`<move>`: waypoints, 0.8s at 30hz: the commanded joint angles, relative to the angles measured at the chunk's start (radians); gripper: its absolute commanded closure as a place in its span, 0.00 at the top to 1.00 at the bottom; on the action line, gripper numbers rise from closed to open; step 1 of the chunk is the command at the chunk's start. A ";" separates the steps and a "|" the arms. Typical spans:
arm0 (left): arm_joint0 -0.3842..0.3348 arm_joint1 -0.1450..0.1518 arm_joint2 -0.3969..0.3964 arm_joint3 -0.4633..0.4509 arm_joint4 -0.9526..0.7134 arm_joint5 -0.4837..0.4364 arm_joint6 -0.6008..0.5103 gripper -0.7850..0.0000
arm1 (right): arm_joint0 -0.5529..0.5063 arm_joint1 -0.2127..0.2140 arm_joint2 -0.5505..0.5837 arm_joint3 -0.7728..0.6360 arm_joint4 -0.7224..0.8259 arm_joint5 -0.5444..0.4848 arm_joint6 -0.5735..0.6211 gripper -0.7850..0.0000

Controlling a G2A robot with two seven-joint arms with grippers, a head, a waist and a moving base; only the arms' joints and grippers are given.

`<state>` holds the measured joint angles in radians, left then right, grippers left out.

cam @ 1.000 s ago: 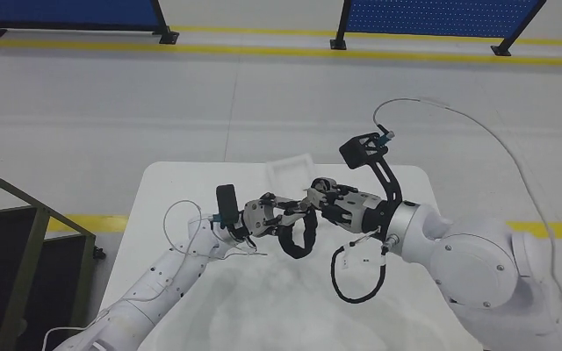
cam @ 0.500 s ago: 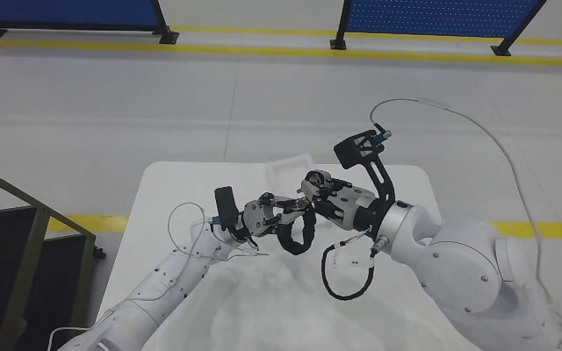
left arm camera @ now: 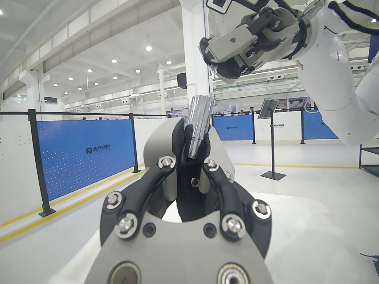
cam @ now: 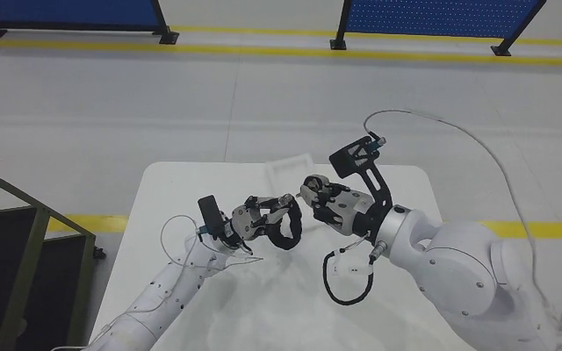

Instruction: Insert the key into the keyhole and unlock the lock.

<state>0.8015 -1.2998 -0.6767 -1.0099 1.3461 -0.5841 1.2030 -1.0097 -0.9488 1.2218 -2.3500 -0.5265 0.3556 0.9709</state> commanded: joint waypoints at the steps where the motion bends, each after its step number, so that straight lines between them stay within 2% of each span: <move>1: 0.004 0.000 0.000 -0.001 0.032 0.007 0.024 0.00 | 0.001 -0.001 -0.017 0.000 -0.024 -0.003 0.000 0.00; 14: 0.002 -0.028 0.000 0.045 0.041 0.021 0.054 0.00 | 0.036 -0.017 -0.139 0.000 -0.194 0.004 -0.012 0.00; 24: -0.008 -0.047 -0.001 0.105 0.069 0.049 0.073 0.00 | 0.054 -0.030 -0.172 0.000 -0.220 0.016 0.031 0.00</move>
<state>0.7954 -1.3455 -0.6773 -0.9141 1.4007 -0.5470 1.2714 -0.9568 -0.9781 1.0504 -2.3500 -0.7464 0.3709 0.9935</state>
